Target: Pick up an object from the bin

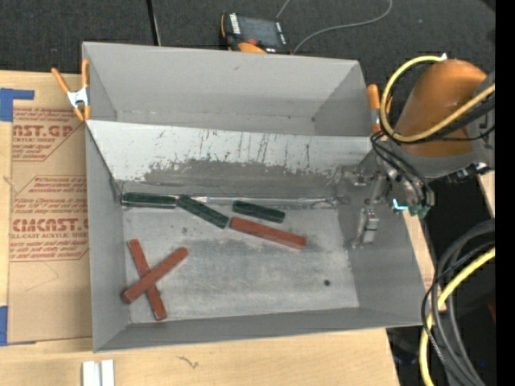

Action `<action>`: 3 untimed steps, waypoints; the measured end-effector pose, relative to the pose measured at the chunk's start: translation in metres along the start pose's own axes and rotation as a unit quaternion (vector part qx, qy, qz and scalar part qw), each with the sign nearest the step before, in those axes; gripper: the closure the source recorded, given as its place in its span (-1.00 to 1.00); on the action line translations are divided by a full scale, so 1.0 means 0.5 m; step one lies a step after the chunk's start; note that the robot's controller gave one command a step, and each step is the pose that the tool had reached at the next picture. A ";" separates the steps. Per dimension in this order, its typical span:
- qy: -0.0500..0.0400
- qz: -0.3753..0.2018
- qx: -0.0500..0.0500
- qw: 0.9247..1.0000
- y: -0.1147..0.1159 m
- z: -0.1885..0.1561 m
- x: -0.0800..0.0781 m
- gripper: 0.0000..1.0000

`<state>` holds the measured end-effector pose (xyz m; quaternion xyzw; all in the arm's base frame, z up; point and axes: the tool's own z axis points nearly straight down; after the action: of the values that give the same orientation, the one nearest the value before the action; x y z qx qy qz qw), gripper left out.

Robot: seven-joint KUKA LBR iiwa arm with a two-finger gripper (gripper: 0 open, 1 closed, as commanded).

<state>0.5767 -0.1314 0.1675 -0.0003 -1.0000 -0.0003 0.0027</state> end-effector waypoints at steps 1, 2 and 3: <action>0.000 -0.053 -0.002 0.999 0.114 0.198 0.007 -1.00; -0.004 -0.051 0.000 0.999 0.109 0.188 0.002 1.00; -0.008 -0.072 0.001 0.997 0.152 -0.109 0.021 1.00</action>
Offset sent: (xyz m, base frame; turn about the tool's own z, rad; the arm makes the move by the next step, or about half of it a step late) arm -0.0020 0.0533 -0.0939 -0.1020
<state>0.5665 -0.0553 0.2220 0.0722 -0.9974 0.0006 -0.0053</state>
